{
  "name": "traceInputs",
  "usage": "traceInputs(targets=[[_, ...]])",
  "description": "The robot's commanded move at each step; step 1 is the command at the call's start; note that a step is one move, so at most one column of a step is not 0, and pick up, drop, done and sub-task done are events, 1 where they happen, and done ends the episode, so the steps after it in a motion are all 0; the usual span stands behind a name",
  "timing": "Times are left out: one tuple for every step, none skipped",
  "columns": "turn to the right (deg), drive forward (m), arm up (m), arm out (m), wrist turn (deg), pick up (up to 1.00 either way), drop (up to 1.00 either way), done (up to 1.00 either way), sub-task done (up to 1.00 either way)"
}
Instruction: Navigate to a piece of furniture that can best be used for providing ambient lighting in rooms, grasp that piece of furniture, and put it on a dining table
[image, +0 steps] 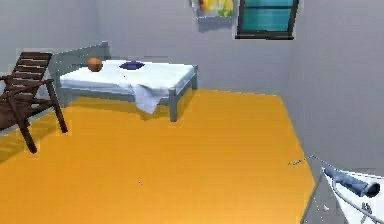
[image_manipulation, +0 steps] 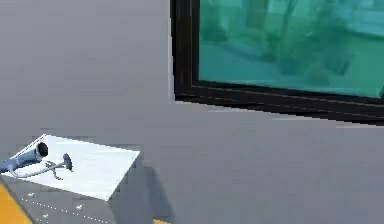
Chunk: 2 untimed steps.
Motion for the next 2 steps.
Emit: traceInputs(targets=[[-30.0,0.0,0.0,0.0,0.0,0.0,0.0,0.0,0.0],[45.0,0.0,0.0,0.0,0.0,0.0,0.0,0.0,0.0]])
